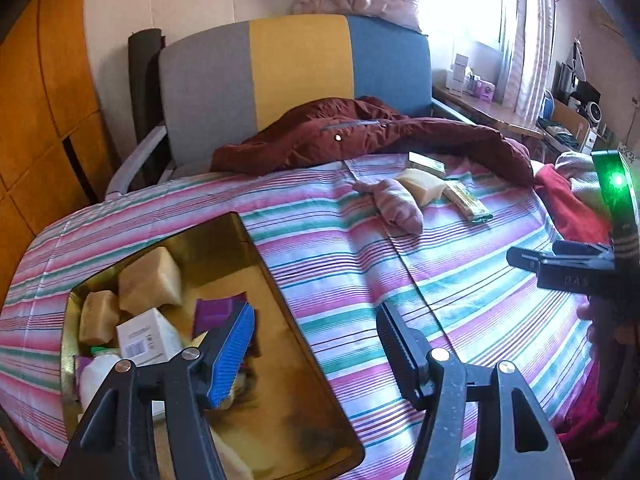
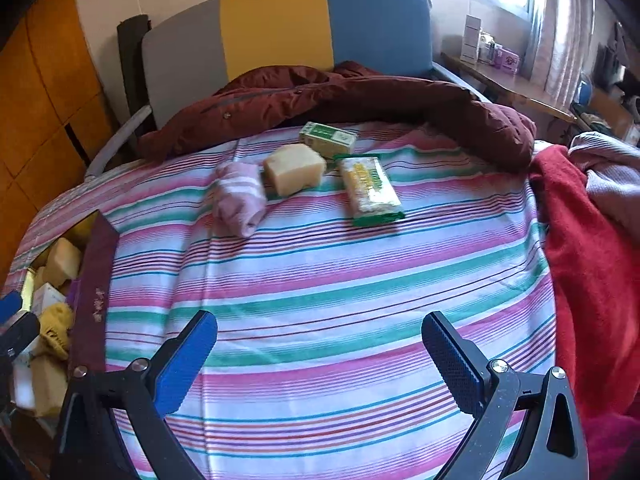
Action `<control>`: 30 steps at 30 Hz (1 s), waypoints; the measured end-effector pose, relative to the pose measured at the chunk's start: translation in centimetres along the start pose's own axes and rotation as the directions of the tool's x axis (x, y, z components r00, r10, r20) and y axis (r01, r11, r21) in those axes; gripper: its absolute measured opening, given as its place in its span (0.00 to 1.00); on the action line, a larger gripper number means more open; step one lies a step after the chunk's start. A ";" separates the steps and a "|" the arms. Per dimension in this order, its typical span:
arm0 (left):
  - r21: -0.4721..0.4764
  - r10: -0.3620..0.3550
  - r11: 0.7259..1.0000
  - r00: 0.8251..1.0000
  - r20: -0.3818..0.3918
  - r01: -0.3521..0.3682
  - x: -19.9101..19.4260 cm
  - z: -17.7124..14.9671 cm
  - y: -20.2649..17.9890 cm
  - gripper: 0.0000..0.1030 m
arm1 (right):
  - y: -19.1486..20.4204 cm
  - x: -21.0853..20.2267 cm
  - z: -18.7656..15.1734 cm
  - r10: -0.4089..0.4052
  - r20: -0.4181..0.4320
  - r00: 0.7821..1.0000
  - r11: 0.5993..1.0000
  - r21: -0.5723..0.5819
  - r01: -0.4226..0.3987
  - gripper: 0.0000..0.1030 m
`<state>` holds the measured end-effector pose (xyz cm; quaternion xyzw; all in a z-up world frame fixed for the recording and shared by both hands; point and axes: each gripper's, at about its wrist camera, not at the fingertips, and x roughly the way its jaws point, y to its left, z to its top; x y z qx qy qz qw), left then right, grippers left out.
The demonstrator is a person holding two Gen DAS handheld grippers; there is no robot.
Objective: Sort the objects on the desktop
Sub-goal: 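Move both open tools back toward the remaining items on the bed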
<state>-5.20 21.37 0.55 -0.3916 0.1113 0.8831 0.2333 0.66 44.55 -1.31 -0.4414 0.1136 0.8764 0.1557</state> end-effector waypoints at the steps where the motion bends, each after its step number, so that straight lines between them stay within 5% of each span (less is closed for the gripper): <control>1: 0.001 -0.005 1.000 1.000 -0.004 0.005 0.2 0.1 -0.1 0.63 | -0.2 0.2 0.2 -0.003 -0.002 1.000 1.000 0.002 0.003 1.00; 18: 0.012 -0.070 0.997 0.995 -0.070 0.071 4.2 2.5 -3.0 0.63 | -5.2 5.1 5.3 -0.041 -0.033 0.999 0.999 0.026 0.041 1.00; 30: -0.057 -0.131 0.991 0.984 -0.123 0.125 9.0 7.4 -4.9 0.66 | -7.1 10.7 8.6 -0.008 -0.068 0.998 0.999 0.035 0.010 0.95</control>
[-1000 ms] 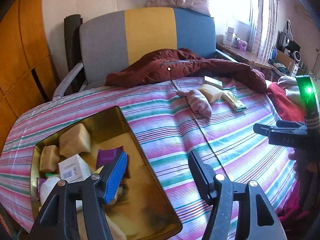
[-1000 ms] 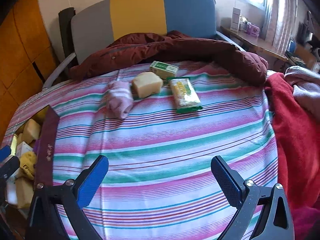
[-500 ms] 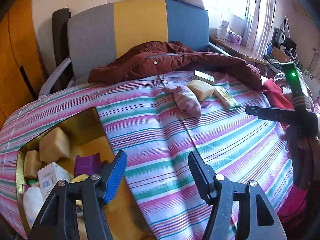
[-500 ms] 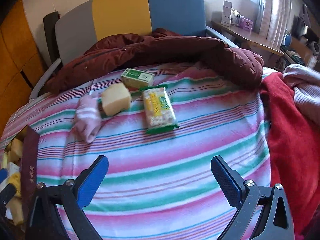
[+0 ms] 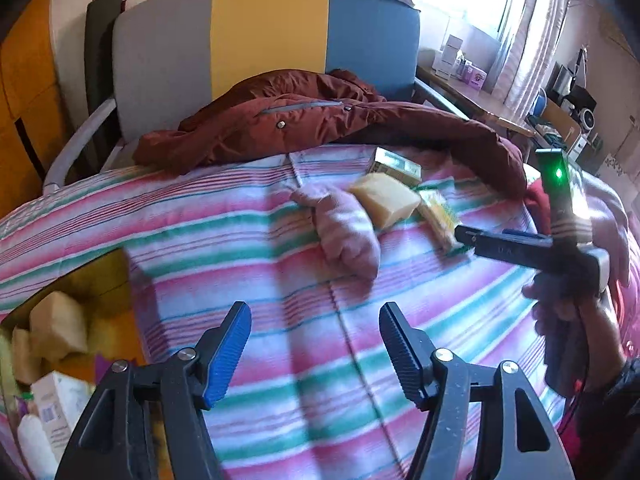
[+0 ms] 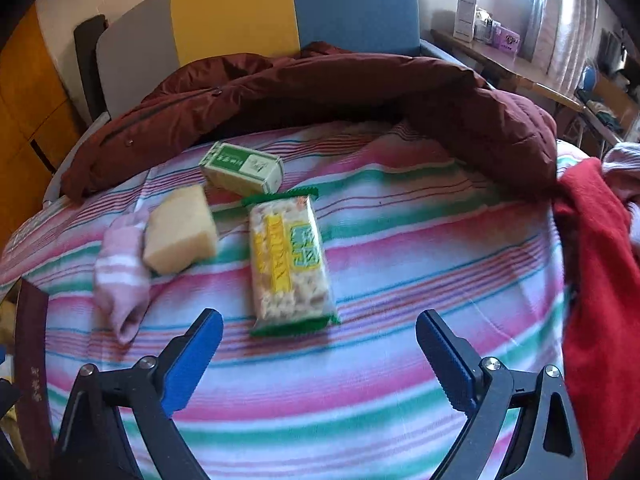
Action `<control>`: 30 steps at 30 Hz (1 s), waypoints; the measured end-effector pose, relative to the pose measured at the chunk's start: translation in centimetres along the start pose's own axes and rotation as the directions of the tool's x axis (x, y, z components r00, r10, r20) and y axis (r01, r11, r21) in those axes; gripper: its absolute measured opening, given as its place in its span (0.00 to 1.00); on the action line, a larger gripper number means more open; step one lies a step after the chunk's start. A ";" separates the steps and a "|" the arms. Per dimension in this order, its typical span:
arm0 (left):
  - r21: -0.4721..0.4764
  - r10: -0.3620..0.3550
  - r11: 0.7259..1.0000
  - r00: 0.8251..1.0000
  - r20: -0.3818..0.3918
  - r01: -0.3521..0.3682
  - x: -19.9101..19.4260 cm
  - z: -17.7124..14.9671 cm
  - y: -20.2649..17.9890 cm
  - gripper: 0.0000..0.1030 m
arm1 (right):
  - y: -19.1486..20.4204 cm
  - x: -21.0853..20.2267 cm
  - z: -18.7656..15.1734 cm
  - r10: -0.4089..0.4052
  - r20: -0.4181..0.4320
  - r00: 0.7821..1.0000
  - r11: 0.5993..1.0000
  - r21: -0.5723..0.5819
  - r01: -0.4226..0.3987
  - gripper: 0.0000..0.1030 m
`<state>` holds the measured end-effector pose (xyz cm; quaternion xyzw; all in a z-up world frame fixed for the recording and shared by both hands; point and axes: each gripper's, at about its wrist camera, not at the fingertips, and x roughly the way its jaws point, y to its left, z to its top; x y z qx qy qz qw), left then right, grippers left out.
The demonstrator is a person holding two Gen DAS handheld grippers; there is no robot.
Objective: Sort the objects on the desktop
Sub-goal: 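Move both open tools back toward the remaining items on the bed, then grasp the pink sock with the left tool while the right tool grasps the WEIDAN packet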
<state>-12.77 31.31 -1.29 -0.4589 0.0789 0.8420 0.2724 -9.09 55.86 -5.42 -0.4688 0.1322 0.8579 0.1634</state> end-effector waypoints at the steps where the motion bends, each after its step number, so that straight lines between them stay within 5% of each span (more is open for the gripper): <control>1: 0.002 0.004 1.000 1.000 -0.003 -0.004 0.5 0.4 -0.2 0.67 | -0.1 0.3 0.3 0.002 0.001 1.000 1.000 0.000 -0.002 0.95; 13: 0.017 0.042 0.999 0.999 -0.017 -0.041 6.5 4.5 -2.0 0.77 | 0.3 4.5 1.9 0.021 -0.020 1.000 0.998 -0.062 -0.022 0.95; 30: -0.077 0.012 0.997 0.991 -0.131 -0.022 13.7 6.2 -1.1 0.77 | 1.7 5.0 2.2 0.036 -0.023 0.999 0.988 -0.147 -0.039 0.53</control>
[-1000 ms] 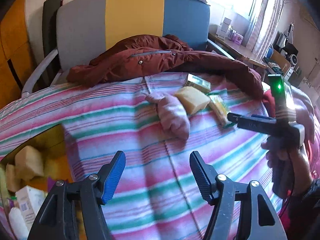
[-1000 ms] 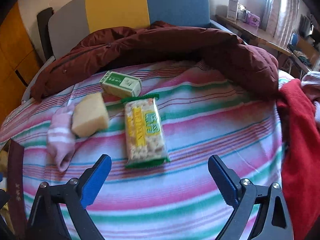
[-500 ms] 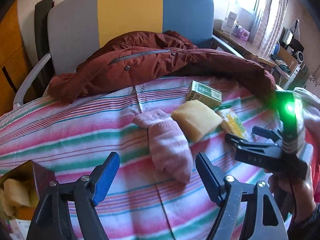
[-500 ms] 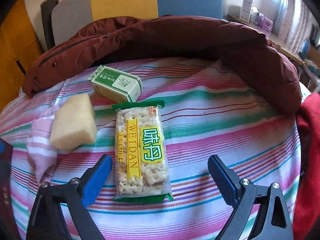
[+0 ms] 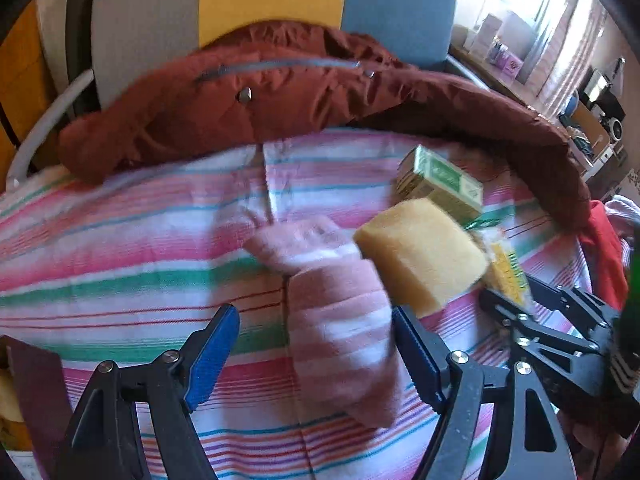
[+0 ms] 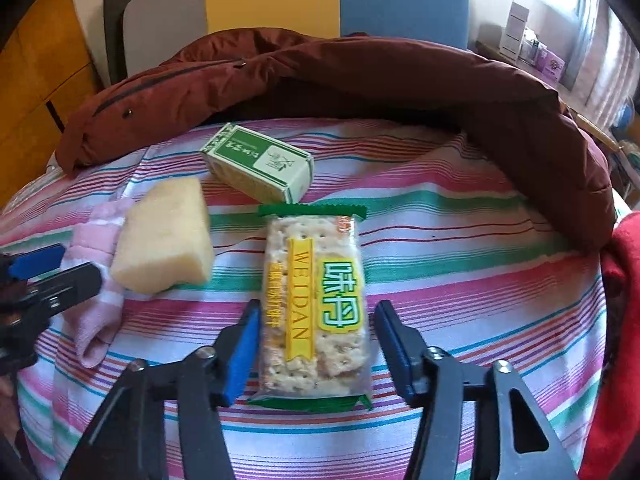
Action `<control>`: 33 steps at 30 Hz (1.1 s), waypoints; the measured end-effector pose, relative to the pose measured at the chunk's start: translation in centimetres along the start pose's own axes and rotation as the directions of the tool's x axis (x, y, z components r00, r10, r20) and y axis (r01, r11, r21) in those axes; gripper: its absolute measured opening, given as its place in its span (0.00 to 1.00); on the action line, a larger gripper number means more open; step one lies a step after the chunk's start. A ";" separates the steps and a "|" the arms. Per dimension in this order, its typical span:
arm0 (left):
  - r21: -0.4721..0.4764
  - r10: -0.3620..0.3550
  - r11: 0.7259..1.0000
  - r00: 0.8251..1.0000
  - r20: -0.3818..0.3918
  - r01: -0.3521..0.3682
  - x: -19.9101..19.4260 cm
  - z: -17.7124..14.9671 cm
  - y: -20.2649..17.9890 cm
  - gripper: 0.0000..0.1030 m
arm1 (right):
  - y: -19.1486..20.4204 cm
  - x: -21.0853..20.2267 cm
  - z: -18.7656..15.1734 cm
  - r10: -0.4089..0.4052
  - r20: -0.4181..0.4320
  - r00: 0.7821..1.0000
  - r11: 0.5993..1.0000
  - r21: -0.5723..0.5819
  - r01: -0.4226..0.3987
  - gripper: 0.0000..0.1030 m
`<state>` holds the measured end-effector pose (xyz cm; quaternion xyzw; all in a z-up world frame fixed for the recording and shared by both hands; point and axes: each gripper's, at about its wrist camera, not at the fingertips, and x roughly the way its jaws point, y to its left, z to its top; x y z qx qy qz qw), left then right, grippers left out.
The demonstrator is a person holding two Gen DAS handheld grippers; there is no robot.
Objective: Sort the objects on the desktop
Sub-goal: 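Grasp the pink sock with the left tool while the right tool grasps the WEIDAN packet, then lift the pink sock and WEIDAN packet and carry both toward the gold tray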
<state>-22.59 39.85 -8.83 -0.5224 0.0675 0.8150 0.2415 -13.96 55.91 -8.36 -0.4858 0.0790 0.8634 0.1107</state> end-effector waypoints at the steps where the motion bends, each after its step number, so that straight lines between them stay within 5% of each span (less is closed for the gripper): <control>1: -0.020 -0.020 1.000 1.000 -0.019 0.020 0.6 -0.1 0.4 0.77 | 0.0 0.0 0.0 0.001 -0.002 1.000 1.000 -0.001 -0.001 0.50; 5: 0.008 -0.003 1.000 1.000 -0.003 0.003 0.4 -0.6 0.3 0.74 | -0.1 -0.1 0.1 0.014 -0.012 1.000 1.000 -0.005 -0.014 0.48; 9: 0.054 -0.024 0.998 1.000 0.003 0.024 -0.5 -1.0 -0.2 0.44 | -0.2 0.0 0.3 0.022 -0.017 1.000 1.000 -0.010 -0.022 0.48; 12: 0.109 0.000 0.994 1.000 0.017 -0.002 -1.3 -1.7 -1.1 0.39 | -0.5 -0.1 0.4 0.032 -0.023 0.999 0.999 -0.018 -0.032 0.48; 33: 0.088 -0.033 0.996 0.994 0.107 0.024 -10.6 -7.5 1.2 0.37 | -0.4 -2.7 -2.1 0.127 -0.097 0.987 0.991 0.052 -0.123 0.48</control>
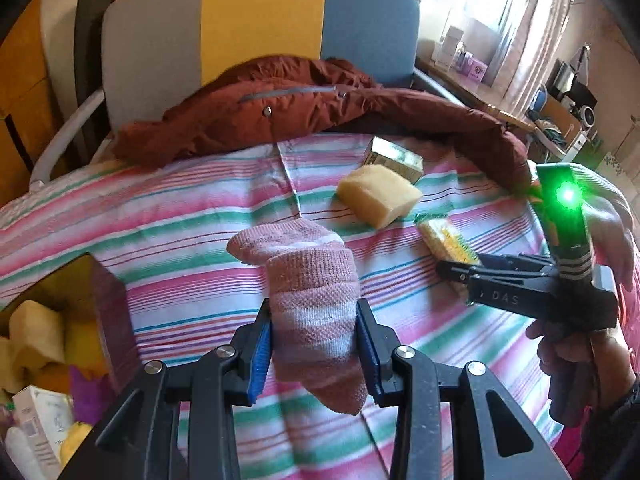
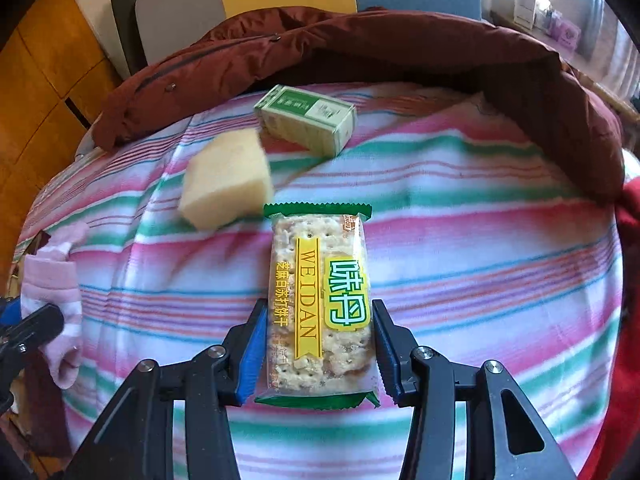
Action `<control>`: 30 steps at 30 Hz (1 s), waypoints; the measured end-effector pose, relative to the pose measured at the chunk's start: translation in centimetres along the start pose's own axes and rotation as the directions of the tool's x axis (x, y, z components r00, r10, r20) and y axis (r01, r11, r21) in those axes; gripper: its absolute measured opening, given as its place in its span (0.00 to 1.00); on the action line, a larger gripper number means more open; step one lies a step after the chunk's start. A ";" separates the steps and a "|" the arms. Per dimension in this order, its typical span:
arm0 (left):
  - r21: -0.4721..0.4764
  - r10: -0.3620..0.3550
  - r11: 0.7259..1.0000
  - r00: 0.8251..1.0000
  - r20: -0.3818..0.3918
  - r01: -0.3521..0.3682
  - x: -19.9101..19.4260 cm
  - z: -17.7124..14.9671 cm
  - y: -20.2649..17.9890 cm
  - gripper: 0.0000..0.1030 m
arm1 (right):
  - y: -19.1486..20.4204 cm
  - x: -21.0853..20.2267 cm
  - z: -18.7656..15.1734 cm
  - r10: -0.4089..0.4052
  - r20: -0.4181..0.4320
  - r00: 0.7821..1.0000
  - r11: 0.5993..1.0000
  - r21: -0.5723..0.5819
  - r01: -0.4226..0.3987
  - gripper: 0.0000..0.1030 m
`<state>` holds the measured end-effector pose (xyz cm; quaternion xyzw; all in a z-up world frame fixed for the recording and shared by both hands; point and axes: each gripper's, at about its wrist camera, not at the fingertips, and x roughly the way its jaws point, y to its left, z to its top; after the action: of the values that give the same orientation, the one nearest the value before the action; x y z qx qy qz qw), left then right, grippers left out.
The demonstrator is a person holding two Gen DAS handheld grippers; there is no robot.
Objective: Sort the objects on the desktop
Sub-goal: 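Lift the pink sock and WEIDAN packet and carry both toward the gold tray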
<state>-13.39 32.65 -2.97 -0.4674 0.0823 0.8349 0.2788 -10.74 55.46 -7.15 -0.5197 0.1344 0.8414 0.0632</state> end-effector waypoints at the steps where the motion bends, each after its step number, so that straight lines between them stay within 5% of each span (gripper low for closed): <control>1: 0.004 0.001 1.000 1.000 0.012 -0.001 -0.8 -0.4 0.1 0.37 | 0.3 -0.3 -0.3 0.006 -0.003 1.000 1.000 0.000 -0.006 0.48; 16: -0.044 0.080 0.996 0.979 0.188 -0.073 -9.8 -4.6 4.3 0.37 | 8.8 -5.0 -6.3 0.103 0.040 0.994 0.993 -0.054 -0.100 0.48; 30: -0.148 0.206 0.973 0.952 0.227 -0.176 -13.9 -10.0 10.3 0.37 | 20.0 -8.1 -7.9 0.305 0.103 0.947 0.945 -0.152 -0.288 0.48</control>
<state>-5.95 14.71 1.76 -0.3693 0.0400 0.9119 0.1746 -5.25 34.30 -0.10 -0.4427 0.1498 0.8793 -0.0912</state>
